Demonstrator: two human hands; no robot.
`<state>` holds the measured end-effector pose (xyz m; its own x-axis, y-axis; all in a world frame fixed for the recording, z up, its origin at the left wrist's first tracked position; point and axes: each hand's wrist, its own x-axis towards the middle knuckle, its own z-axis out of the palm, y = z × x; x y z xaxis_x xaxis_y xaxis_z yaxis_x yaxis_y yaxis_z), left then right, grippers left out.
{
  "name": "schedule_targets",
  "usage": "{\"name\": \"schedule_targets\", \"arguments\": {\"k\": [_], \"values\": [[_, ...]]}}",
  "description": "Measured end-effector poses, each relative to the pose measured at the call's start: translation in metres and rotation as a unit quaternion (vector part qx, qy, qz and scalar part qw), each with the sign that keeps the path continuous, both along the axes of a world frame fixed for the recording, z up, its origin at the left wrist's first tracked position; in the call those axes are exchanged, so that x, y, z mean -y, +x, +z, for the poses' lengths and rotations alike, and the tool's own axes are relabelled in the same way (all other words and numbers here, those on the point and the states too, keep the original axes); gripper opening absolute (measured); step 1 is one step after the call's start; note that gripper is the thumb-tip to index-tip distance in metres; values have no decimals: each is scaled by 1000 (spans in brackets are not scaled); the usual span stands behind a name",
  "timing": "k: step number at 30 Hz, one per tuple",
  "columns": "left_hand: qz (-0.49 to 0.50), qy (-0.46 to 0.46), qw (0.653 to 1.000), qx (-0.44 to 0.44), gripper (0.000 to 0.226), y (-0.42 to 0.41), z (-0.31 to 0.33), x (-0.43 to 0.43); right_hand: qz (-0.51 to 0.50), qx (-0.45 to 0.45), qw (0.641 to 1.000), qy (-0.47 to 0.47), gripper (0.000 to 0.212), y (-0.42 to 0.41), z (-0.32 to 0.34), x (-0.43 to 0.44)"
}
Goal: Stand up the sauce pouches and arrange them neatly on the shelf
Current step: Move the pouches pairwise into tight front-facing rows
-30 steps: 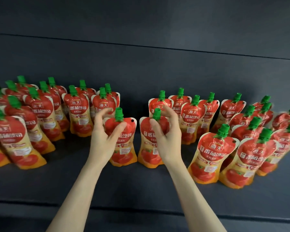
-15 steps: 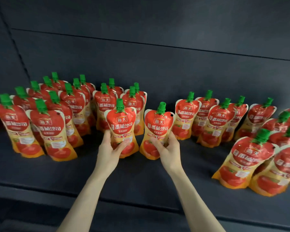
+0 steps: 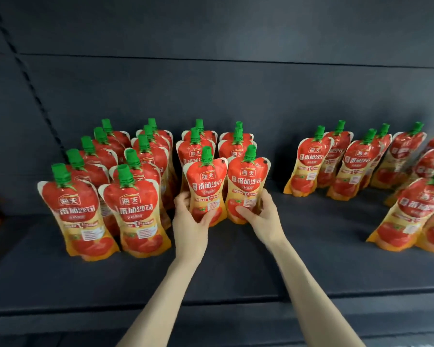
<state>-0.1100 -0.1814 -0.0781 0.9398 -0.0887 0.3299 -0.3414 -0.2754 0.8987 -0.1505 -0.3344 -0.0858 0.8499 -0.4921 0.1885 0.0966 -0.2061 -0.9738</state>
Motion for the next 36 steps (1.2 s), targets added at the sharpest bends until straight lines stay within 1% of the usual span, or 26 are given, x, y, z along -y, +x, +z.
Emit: {"name": "schedule_targets", "arguments": {"k": [2, 5, 7, 12, 17, 28, 36], "values": [[7, 7, 1000, 6, 49, 3, -4, 1, -17, 1, 1000, 2, 44, 0, -2, -1], [24, 24, 999, 15, 54, 13, -9, 4, -41, 4, 999, -17, 48, 2, 0, -4], [45, 35, 998, 22, 54, 14, -10, 5, -51, 1, 998, -28, 47, 5, -2, -3], [76, 63, 994, 37, 56, 16, -15, 4, -42, -5, 998, -49, 44, 9, -3, -3], [104, 65, 992, 31, 55, 17, -18, 5, -41, -18, 997, -66, 44, 8, -1, -5], [101, 75, 992, 25, 56, 21, -18, 6, -60, -40, 994, -77, 51, 10, 2, -9], [99, 83, 992, 14, 56, 25, -20, 7, -62, -57, 992, -91, 49, 14, 4, -9]]}}
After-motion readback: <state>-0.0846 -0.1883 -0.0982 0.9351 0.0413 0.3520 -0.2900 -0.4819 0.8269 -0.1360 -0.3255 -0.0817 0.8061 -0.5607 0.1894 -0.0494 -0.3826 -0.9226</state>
